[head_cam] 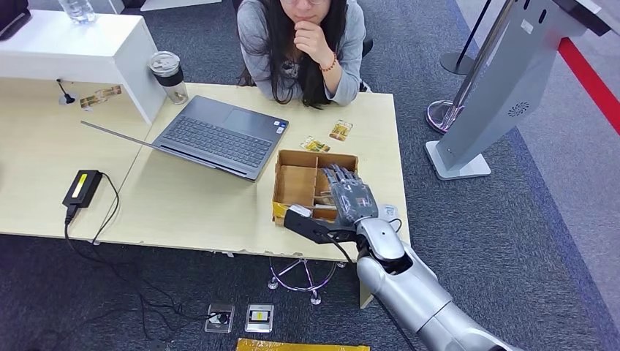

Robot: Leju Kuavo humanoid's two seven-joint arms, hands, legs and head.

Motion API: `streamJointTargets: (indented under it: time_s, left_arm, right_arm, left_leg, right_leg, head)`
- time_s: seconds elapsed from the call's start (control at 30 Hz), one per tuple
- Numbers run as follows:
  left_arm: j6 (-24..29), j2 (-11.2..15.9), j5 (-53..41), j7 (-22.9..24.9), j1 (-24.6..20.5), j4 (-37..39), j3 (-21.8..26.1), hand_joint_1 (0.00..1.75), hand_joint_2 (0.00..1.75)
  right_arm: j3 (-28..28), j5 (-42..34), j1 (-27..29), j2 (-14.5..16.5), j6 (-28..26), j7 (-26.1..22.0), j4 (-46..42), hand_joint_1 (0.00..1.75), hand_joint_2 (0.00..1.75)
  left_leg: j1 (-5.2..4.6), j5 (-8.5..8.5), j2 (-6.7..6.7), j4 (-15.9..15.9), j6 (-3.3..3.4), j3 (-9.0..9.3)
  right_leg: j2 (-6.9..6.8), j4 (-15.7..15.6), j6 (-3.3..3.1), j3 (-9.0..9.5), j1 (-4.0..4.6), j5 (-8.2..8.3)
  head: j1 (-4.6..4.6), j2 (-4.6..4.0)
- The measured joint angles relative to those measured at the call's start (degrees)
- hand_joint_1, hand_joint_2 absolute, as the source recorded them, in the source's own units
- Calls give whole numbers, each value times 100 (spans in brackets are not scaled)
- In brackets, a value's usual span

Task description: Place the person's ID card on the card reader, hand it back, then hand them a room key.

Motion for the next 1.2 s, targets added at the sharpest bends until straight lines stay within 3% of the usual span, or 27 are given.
streamJointTargets:
  time_s: [0.8,1.2]
  left_arm:
    - [-30,11,-15,-7,-2,0,-4,0,0]
    - [-69,13,-24,-7,-2,0,-10,0,0]
  right_arm:
    - [16,-22,-43,16,-150,27,21,0,175]
    - [18,97,-188,48,62,52,206,0,175]
  left_leg:
    - [0,0,0,0,0,-1]
    - [0,0,0,0,0,-1]
  right_leg:
    - [-1,0,0,1,0,0]
    - [-1,0,0,0,0,0]
  head:
    - [0,0]
    - [0,0]
